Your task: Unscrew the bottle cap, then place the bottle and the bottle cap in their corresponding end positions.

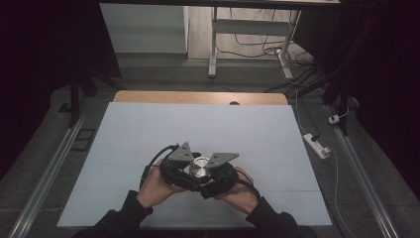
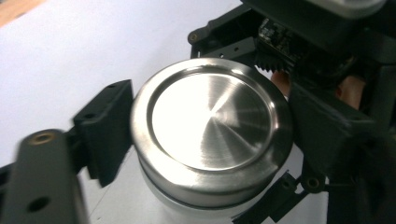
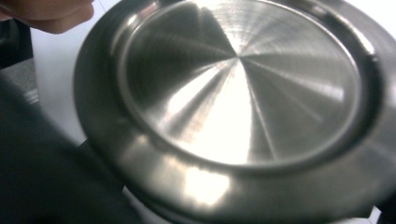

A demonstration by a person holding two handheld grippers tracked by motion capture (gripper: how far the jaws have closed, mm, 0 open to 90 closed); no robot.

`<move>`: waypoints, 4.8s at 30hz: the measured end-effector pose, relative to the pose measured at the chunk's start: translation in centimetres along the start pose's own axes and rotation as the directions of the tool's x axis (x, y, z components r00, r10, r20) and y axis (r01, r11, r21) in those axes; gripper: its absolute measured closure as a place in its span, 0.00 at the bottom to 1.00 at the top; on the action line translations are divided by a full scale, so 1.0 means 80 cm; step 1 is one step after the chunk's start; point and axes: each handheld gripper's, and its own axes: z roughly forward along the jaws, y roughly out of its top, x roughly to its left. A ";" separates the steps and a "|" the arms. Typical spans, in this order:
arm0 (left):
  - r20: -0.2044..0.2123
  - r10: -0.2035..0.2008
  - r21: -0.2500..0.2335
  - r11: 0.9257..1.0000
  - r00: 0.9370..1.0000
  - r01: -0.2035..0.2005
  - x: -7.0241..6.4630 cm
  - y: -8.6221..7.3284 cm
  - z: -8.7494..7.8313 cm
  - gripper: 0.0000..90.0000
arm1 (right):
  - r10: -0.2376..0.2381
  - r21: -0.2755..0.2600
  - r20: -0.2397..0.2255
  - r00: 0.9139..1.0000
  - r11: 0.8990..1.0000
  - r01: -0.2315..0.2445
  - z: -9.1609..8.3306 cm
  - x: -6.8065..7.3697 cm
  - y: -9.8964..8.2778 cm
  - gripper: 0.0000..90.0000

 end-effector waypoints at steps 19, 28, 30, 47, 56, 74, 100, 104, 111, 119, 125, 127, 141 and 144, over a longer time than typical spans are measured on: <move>0.311 0.246 0.019 0.964 0.918 -0.265 0.018 -0.012 -0.030 0.19 | -0.173 -0.027 -0.210 0.962 0.985 0.171 0.001 0.025 0.004 0.16; 0.161 0.143 0.026 0.989 0.977 -0.149 0.011 -0.007 -0.021 0.23 | -0.103 -0.027 -0.129 0.986 0.995 0.100 -0.001 0.017 0.004 0.16; 0.127 0.121 0.030 0.992 0.985 -0.125 0.009 -0.005 -0.018 0.23 | -0.077 -0.023 -0.092 0.993 0.997 0.075 -0.001 0.012 0.003 0.16; 0.109 0.085 -0.032 0.996 0.990 -0.082 0.017 0.002 -0.040 0.07 | -0.034 -0.040 -0.060 0.998 0.999 0.032 -0.004 0.003 0.002 0.16; 0.258 0.236 0.025 0.968 0.937 -0.251 0.013 -0.007 -0.036 0.17 | -0.125 -0.041 -0.195 0.973 0.992 0.120 0.000 0.021 0.003 0.16; -0.025 0.043 0.003 0.999 0.999 -0.043 -0.005 0.000 -0.007 0.23 | -0.031 -0.036 -0.040 0.999 0.999 0.030 -0.001 0.005 0.002 0.16; -0.092 -0.014 -0.060 0.998 0.996 0.009 -0.007 0.003 -0.027 0.23 | 0.004 -0.052 0.012 1.000 0.999 -0.003 -0.003 -0.003 0.001 0.16; -0.088 -0.016 -0.061 0.998 0.996 0.010 -0.007 0.001 -0.033 0.23 | 0.006 -0.054 0.018 1.000 0.999 -0.005 -0.004 -0.006 0.000 0.16; -0.072 -0.027 -0.076 0.997 0.997 0.022 -0.007 -0.003 -0.046 0.23 | 0.016 -0.057 0.033 0.999 0.998 -0.015 -0.008 -0.013 -0.001 0.16; -0.061 -0.034 -0.082 0.996 0.998 0.029 -0.010 -0.008 -0.055 0.23 | 0.026 -0.056 0.053 0.998 0.998 -0.023 -0.009 -0.021 -0.002 0.16; -0.054 -0.034 -0.081 0.996 0.998 0.029 -0.013 -0.014 -0.055 0.23 | 0.040 -0.062 0.071 0.997 0.997 -0.036 -0.013 -0.030 -0.003 0.16; -0.048 -0.034 -0.082 0.996 0.998 0.030 -0.014 -0.015 -0.056 0.23 | 0.043 -0.064 0.078 0.996 0.997 -0.038 -0.014 -0.032 -0.003 0.16; -0.014 -0.022 -0.081 0.996 1.000 0.020 -0.021 -0.030 -0.050 0.23 | 0.059 -0.081 0.096 0.994 0.995 -0.051 -0.020 -0.042 0.000 0.16; -0.001 -0.018 -0.083 0.996 1.000 0.018 -0.023 -0.033 -0.046 0.23 | 0.063 -0.086 0.100 0.993 0.995 -0.054 -0.020 -0.045 0.002 0.16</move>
